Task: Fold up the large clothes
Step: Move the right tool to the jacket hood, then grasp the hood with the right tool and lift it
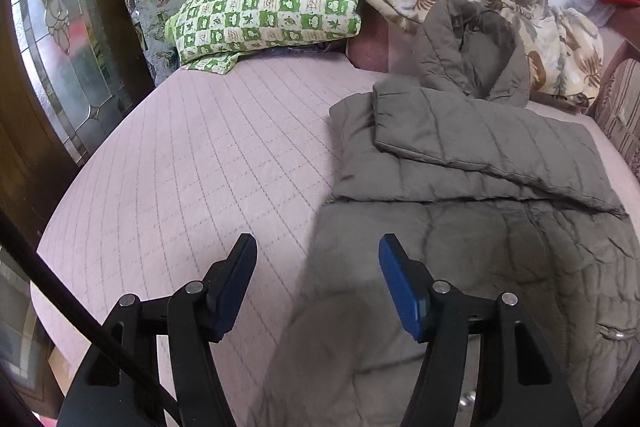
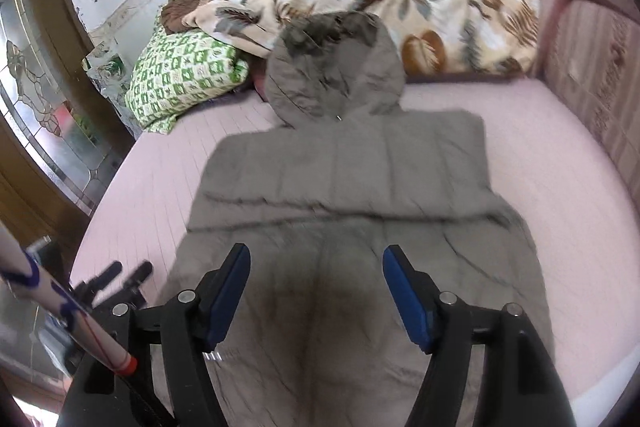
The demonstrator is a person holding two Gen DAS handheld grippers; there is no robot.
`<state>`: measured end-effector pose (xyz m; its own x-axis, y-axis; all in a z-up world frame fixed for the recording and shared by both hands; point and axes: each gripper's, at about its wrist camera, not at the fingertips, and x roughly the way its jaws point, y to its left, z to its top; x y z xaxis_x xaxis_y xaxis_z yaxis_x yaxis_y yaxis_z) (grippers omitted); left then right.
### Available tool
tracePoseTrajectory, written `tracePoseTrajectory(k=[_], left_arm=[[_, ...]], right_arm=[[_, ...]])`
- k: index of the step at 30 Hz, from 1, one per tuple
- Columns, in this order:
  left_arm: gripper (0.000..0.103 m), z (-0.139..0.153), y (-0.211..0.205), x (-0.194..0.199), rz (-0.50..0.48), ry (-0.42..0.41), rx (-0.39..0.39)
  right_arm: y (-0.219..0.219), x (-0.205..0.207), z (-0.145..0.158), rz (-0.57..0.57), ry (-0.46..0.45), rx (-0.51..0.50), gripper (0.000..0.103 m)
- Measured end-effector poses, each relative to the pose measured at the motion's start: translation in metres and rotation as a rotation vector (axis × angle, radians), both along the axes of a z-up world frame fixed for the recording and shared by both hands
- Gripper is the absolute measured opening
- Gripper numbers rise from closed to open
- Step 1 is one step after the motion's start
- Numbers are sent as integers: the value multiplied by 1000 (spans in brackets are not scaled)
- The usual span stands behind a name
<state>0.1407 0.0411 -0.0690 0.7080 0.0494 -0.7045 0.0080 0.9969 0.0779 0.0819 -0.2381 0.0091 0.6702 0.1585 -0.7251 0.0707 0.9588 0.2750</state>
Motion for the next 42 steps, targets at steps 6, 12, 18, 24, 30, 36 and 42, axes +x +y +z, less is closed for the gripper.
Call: tracePoseTrajectory(k=[6,12,18,24,30,36,42], left_arm=[[63,-24,21,25,37,36,-13],[63,-48,36,45,55,90,-10],[63,-55,43,61,52,124,-39],[63,-62,41,71,35,149,-44],[63,-69,37,78,28,163,-44],[63,-72,43,83,33,182,-70],[63,-69,43,81,37,177,-68]], right_arm=[[22,56,23,3,-44,33,75],[33,127,31,-12,-89,15,75],[25,221,44,-85,-153,-1,80],[18,339,42,-196,-98,52,83],[21,428,15,-325,-15,-29,86],[12,469,-14,-377,56,-61,78],[12,440,-15,-285,76,-60,12]])
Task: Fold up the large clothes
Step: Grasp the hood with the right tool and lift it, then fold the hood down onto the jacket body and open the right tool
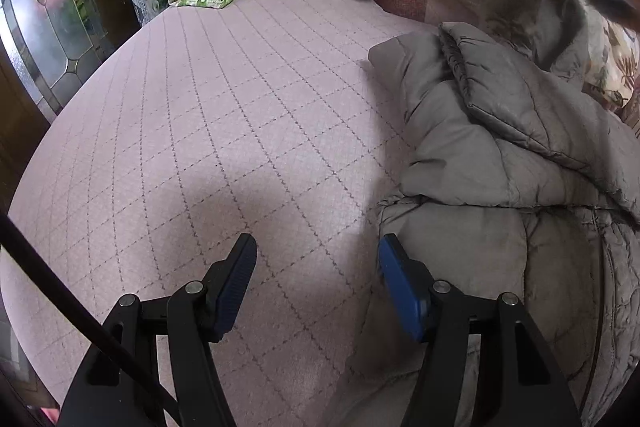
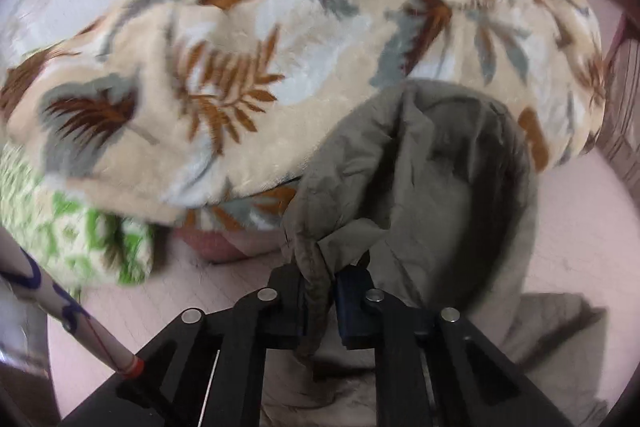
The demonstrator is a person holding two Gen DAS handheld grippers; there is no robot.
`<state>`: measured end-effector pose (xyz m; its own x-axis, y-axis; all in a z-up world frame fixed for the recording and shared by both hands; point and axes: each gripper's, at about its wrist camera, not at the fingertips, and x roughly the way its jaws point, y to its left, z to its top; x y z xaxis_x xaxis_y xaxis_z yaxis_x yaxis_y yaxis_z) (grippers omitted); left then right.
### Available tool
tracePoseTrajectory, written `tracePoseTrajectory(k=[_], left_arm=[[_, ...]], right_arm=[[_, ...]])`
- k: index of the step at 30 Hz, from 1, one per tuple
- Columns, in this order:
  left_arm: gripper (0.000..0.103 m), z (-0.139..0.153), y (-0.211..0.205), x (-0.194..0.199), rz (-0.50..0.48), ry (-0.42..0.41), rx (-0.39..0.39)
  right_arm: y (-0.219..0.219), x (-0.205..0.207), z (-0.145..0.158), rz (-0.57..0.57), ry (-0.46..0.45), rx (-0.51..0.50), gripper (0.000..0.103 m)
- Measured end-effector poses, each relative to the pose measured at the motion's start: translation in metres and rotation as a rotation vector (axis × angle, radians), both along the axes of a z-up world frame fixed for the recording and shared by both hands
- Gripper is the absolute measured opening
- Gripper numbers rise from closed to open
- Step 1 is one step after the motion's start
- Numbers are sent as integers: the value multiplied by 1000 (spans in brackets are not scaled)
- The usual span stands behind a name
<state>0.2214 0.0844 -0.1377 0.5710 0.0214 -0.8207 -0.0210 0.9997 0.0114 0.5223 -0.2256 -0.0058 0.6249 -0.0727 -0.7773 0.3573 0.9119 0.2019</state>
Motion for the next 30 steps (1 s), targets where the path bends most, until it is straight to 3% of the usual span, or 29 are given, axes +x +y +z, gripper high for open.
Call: tracePoseTrajectory(k=[2,7,11,13,15,20,22,26,28,30], left_arm=[[63,1,3,-2,11,-6,-7],[63,2,17,-9,52,-19,-27],[63,0,33,-14,90,-7,-91],[63,1,39,-16,100,2,-137],[63,2,40,-19,113,-4,-125],[63,9,39,-30,113,-35,-115],[63,11,39,-33,115,-44,-111],[63,13,39,-35,112,-55,-99],[63,14,40,-35,111,-55,-107],[63,15,40,-35,110,-56,-117]], right_arm=[[9,-27,14,62,-31,-20,10],[22,-131,54,177,-107,51,8],[31,-217,64,228,-138,102,8],[33,-260,51,233,-124,156,8],[37,-291,26,226,-100,205,8],[37,-315,-65,176,30,313,8],[38,-315,-91,169,73,301,9],[27,-331,-97,162,103,358,31],[27,-352,-75,208,85,316,45],[27,-370,-50,243,56,246,50]])
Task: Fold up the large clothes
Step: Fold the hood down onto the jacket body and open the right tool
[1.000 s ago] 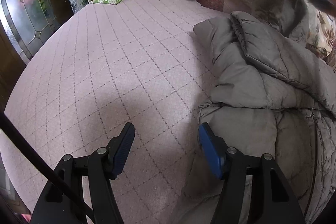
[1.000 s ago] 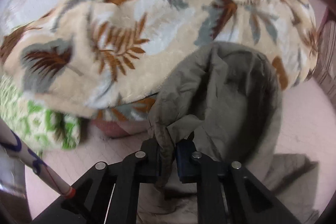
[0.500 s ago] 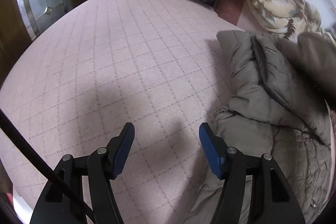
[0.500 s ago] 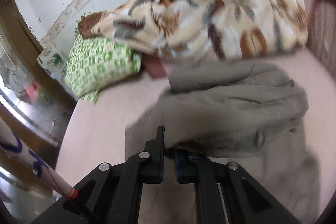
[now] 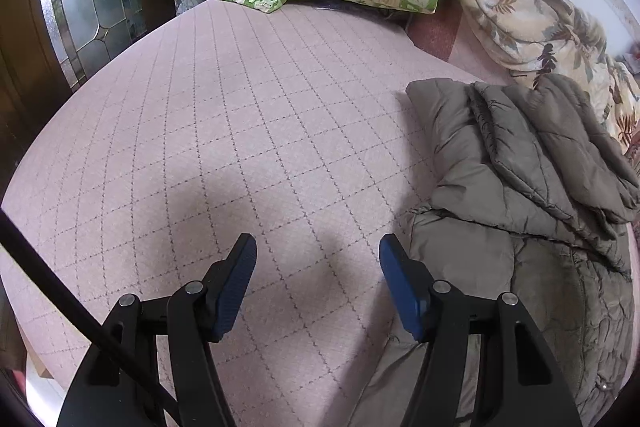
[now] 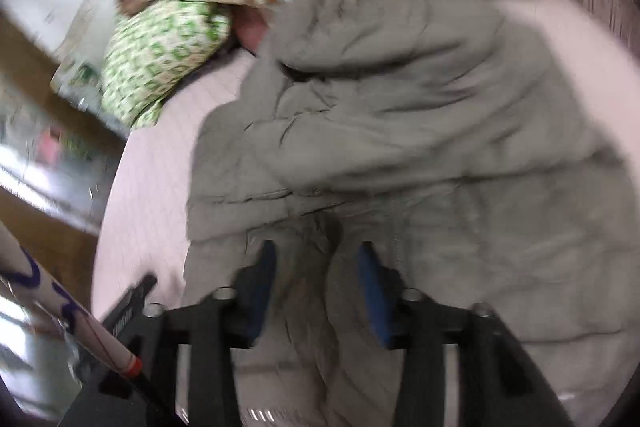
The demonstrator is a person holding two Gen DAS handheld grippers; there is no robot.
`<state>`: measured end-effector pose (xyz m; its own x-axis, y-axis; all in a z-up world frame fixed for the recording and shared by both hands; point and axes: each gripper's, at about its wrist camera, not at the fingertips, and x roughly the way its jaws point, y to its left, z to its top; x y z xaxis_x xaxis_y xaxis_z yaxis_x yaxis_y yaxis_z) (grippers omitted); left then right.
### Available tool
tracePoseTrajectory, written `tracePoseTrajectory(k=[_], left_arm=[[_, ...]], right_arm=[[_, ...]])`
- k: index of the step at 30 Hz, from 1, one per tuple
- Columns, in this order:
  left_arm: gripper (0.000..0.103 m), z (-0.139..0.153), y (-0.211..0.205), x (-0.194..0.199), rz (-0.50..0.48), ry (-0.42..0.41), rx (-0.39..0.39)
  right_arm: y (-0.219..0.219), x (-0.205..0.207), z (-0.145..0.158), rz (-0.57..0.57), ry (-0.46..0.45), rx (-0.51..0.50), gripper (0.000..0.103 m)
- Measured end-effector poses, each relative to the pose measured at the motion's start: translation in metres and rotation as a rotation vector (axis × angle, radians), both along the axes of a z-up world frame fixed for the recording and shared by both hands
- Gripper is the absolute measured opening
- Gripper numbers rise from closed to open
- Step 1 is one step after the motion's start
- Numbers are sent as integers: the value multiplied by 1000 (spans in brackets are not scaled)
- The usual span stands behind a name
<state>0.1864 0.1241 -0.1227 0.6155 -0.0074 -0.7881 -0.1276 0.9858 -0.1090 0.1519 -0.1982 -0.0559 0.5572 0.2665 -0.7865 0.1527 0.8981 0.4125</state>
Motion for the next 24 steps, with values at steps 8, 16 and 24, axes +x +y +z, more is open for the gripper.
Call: tracePoseTrajectory(k=[8,16,24], left_arm=[[63,-1,-3,2,-7,3,16],[63,2,2,9,-5,5,-1],[63,2,-4,2,-23,3,38]], right_arm=[[-12,36,78,-82,-176,-222,50],[-12,109,-57,-86,141,-143,47],[4,81,-29,-45,24,-290,47]])
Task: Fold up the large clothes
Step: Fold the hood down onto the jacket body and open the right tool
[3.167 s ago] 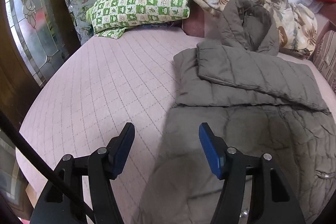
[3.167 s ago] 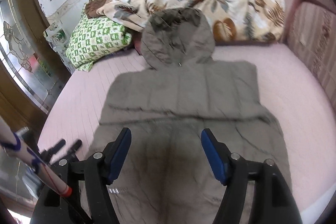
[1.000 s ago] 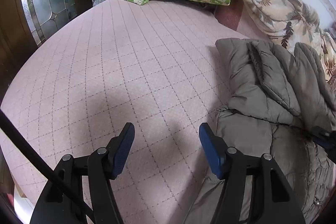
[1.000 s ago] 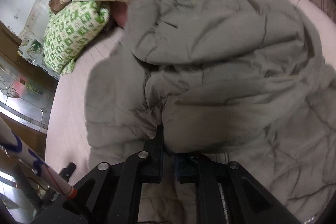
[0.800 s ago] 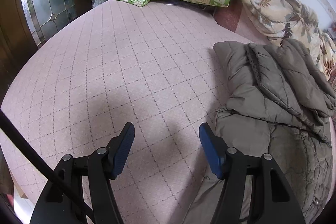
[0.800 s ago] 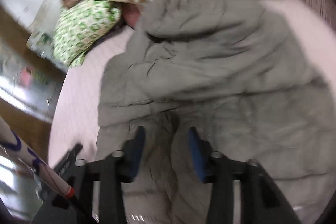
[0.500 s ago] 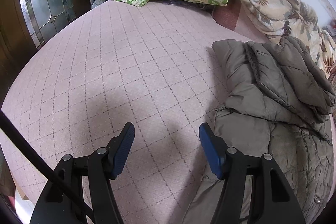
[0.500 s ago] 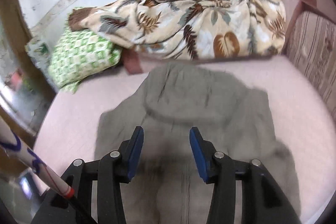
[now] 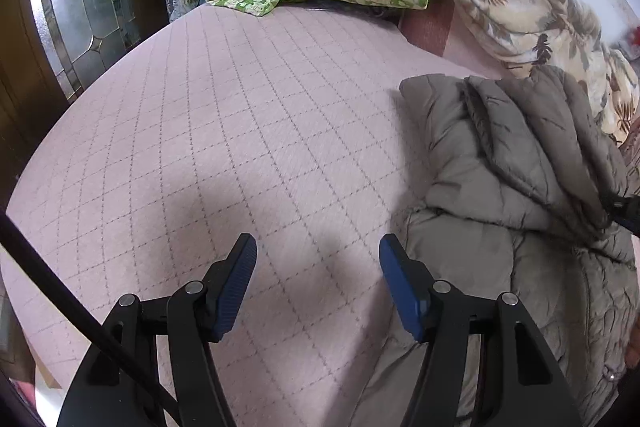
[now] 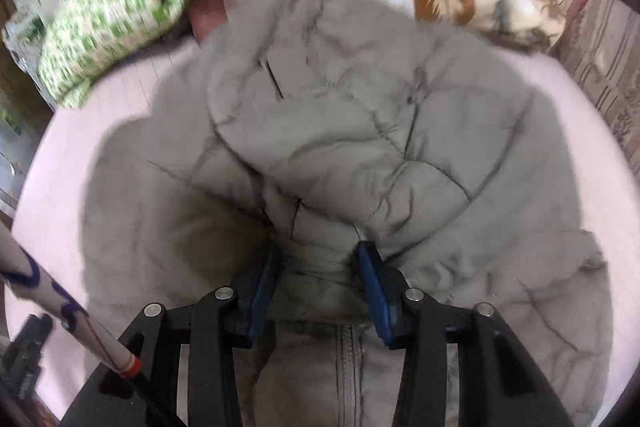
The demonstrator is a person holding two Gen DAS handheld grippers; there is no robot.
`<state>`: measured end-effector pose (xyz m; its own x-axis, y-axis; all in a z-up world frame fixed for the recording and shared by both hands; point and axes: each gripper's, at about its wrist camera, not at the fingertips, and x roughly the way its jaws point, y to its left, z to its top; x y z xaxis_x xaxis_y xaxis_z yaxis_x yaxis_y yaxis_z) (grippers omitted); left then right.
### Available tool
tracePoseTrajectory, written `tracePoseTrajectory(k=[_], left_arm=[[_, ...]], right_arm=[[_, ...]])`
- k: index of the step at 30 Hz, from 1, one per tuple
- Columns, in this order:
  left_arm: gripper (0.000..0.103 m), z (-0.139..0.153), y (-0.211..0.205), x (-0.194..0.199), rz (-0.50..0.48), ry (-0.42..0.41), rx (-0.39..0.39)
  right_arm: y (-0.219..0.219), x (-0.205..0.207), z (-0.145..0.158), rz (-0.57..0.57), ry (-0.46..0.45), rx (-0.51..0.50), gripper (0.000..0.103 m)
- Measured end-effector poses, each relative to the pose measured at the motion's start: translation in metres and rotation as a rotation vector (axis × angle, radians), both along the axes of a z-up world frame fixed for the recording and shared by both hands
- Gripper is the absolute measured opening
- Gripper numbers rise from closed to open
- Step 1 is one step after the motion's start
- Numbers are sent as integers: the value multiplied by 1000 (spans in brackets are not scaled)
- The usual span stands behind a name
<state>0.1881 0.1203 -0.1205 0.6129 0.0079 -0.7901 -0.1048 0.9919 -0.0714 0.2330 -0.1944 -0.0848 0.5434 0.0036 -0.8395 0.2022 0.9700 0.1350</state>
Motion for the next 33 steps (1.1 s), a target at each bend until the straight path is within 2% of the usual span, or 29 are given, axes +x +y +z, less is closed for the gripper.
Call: tracePoseTrajectory(k=[3,5,8,11,14,18,25,26,28,33], left_arm=[[63,1,2,-9,14,-12,10],[63,0,1,-17,22,-20,31],[63,-1,-2,-36,39,-36,46],[63,2,-13,-58,34,-63,95],[63,6,-20,-78,25,-67,111],[63,12,-22,-94,28,-44,73],[63,20,-6,-103,30,8,37],[65,19,-2,-103,29,19,22],[67,12,9,-100,11,60,-32],[67,-16,17,-91,-42,164,-141]], right_arm=[[3,-35,20,22,-82,0,48],[7,-57,24,39,-104,-17,50],[12,-80,22,70,-110,-43,50],[13,-112,19,97,-116,-85,52],[9,-122,12,112,-92,-77,54],[-6,-137,8,115,-88,-61,55],[-54,-181,14,44,-113,-57,68],[-66,-190,16,22,-116,-47,71],[-91,-210,19,-27,-121,-21,78],[-154,-255,9,-151,-106,0,84]])
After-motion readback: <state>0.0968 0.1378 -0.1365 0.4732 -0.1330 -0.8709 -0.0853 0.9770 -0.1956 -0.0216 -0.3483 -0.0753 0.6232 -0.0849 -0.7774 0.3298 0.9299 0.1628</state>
